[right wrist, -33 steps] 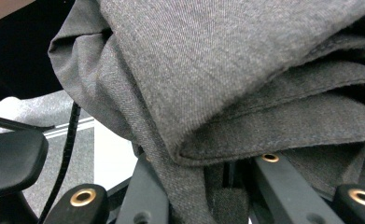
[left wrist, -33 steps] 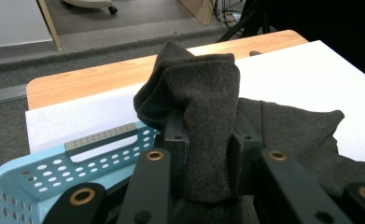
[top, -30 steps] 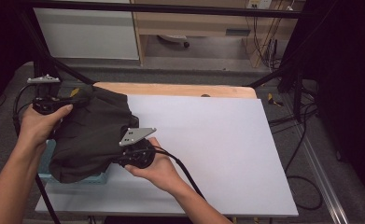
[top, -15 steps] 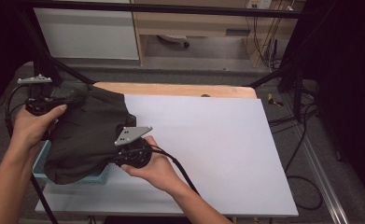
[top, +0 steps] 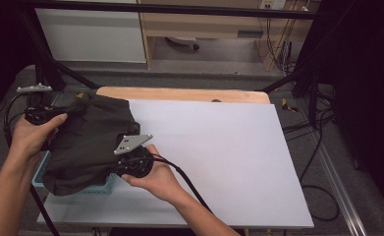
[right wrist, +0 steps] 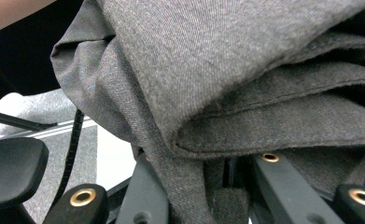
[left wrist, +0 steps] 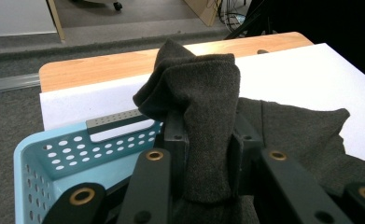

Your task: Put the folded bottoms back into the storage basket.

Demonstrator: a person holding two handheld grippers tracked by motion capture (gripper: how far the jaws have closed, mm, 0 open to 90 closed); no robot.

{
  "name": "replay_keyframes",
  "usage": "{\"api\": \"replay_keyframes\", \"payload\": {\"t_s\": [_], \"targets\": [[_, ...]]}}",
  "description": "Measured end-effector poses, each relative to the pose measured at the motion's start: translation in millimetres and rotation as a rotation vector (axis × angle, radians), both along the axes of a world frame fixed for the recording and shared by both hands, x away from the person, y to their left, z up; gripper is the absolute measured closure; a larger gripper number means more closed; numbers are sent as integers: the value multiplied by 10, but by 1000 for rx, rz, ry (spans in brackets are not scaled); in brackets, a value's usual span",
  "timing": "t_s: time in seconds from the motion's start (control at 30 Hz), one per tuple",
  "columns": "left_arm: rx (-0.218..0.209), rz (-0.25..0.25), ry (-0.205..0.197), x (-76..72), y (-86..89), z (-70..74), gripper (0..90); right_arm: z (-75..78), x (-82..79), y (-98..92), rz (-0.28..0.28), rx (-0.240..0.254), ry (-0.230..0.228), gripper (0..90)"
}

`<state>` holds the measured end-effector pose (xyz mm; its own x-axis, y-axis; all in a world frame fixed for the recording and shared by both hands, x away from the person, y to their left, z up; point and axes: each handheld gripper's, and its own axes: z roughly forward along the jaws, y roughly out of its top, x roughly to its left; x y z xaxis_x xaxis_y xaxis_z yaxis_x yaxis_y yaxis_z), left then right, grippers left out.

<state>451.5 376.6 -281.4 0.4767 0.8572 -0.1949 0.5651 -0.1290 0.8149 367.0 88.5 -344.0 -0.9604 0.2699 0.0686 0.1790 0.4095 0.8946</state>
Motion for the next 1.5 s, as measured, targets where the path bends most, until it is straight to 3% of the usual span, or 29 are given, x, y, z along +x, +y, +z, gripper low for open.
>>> {"api": "replay_keyframes", "payload": {"t_s": [0.77, 1.5], "targets": [[17, -11, 5, 41, 45, -69, 723, -114, -28, 149, -9, 13, -11, 761], [66, -24, 24, 113, 69, -68, 719, -176, -20, 297, -30, 20, -15, 761]]}}
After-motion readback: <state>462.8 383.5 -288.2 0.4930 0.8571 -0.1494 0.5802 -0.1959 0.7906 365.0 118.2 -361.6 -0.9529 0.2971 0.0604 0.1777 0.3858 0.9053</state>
